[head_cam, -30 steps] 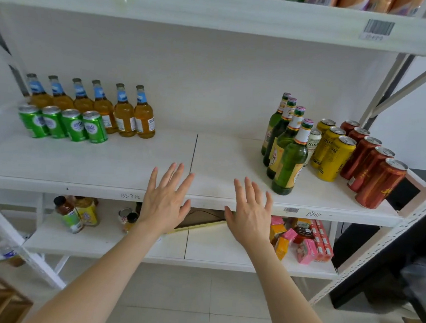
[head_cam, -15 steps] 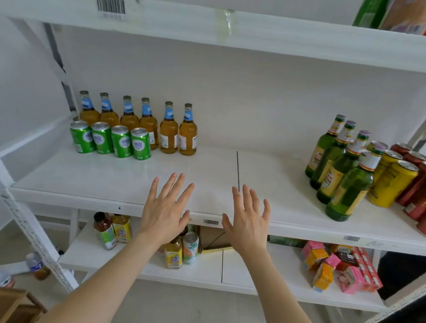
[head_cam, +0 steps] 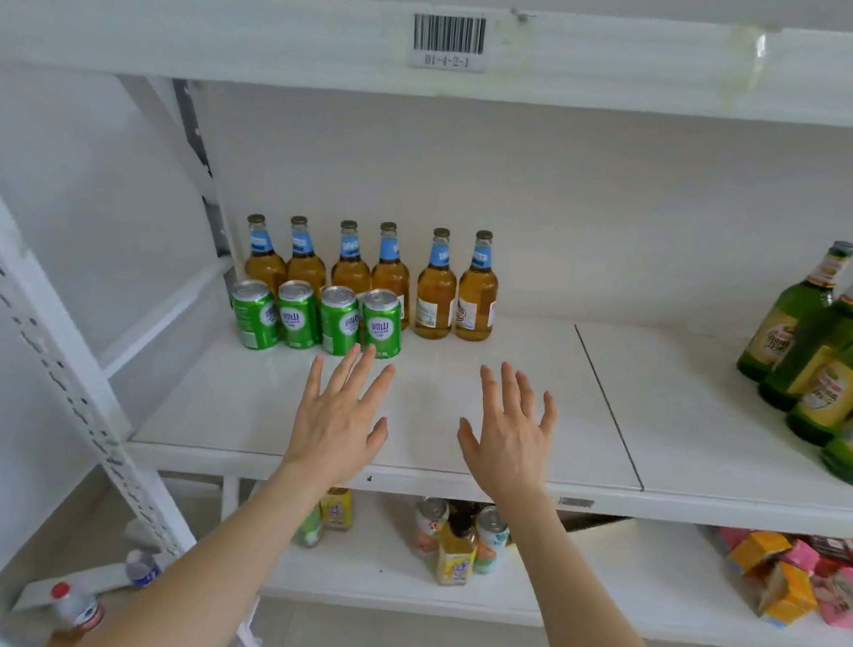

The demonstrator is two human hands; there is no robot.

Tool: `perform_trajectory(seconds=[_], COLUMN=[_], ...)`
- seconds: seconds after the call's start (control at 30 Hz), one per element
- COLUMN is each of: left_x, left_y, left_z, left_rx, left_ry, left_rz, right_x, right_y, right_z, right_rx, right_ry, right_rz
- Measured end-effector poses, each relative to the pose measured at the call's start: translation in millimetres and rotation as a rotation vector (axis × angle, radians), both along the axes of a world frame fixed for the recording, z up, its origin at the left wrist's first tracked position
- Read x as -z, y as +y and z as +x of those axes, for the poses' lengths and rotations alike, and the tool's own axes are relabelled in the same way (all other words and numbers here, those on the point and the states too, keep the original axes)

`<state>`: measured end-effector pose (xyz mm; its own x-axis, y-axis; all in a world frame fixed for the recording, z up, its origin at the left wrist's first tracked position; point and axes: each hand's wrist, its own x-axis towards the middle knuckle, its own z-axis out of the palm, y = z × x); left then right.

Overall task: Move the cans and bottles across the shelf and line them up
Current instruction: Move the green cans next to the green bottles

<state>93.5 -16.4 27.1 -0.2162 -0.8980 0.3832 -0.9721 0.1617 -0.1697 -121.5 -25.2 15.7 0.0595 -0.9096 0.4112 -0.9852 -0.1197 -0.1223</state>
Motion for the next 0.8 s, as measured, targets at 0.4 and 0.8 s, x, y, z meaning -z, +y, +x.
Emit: perform_trajectory(seconds=[0.4, 0.8], left_x=[-5.2, 23.1], left_y=[-84.2, -191.7], left_z=[110.9, 142.4], left_rx=[0.013, 0.061], left_ry=[0.018, 0.175], left_rz=[-0.025, -0.034], right_x=[2.7, 38.5], right_y=[-74.2, -182.8], right_z=[117.4, 141.8], right_rx=[0.03, -0.024], right_ry=[-0.049, -0.226], right_rz=[-0.013, 0.004])
